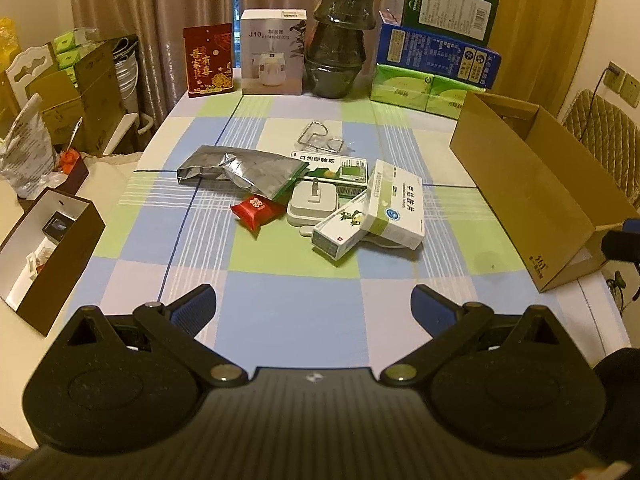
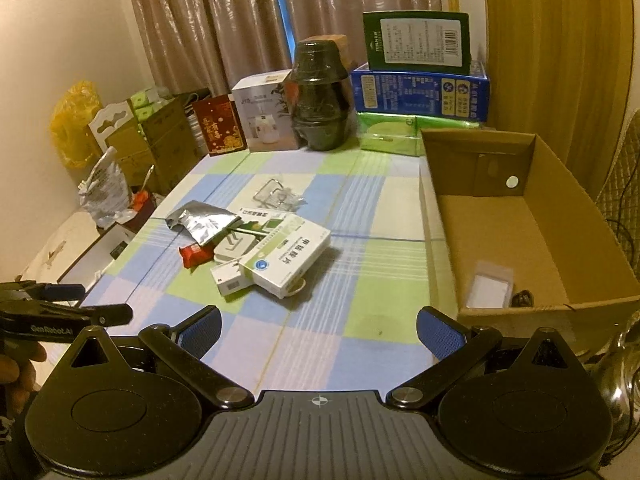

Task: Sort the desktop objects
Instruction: 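Withdraw both tools from the cardboard box back over the table, then grasp the white-green Mecobalamin tablet box with the right tool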

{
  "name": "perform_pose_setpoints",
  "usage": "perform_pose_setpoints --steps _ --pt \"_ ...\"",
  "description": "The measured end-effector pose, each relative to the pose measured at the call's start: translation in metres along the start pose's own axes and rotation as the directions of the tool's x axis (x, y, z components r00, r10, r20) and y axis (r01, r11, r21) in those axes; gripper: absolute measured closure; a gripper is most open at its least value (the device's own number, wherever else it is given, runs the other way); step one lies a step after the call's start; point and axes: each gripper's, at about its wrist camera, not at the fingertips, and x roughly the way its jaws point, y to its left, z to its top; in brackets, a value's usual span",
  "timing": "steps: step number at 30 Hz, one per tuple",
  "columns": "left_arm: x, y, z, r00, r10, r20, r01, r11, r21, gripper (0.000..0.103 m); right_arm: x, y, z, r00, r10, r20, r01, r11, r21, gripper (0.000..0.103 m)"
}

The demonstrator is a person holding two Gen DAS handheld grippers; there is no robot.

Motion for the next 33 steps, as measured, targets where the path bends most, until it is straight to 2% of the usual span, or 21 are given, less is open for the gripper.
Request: perform_pose_setpoints --steps 9,16,24,29,33 --pt "0.026 0.015 0.005 0.999 0.012 -0.033 -0.010 0.999 0.053 0.001 0.032 0.019 0.003 0.999 0.025 -0.027 -0.026 1.000 -0.006 0.002" --pt "0.055 0.022 0.015 0.998 -0.019 -0.059 0.024 0.995 0.096 0.001 0.066 0.025 0.002 0.998 0.026 -0.053 -0.025 0.999 0.025 0.002" --pt "0.099 0.023 0.033 0.997 -0.050 -0.055 0.058 0.986 0.157 0.001 0.110 0.024 0.007 0.998 0.003 -0.065 0.002 0.996 0.086 0.002" --pt "0.127 0.021 0.033 0.994 -0.091 -0.055 0.101 0.972 0.213 0.002 0.140 0.020 0.008 0.997 0.007 -0.079 0.003 0.992 0.124 0.002" --pt "0.143 0.018 0.035 0.989 -0.131 -0.072 0.146 0.948 0.284 0.009 0.162 0.020 0.011 0.996 0.019 -0.086 -0.007 0.991 0.132 0.002"
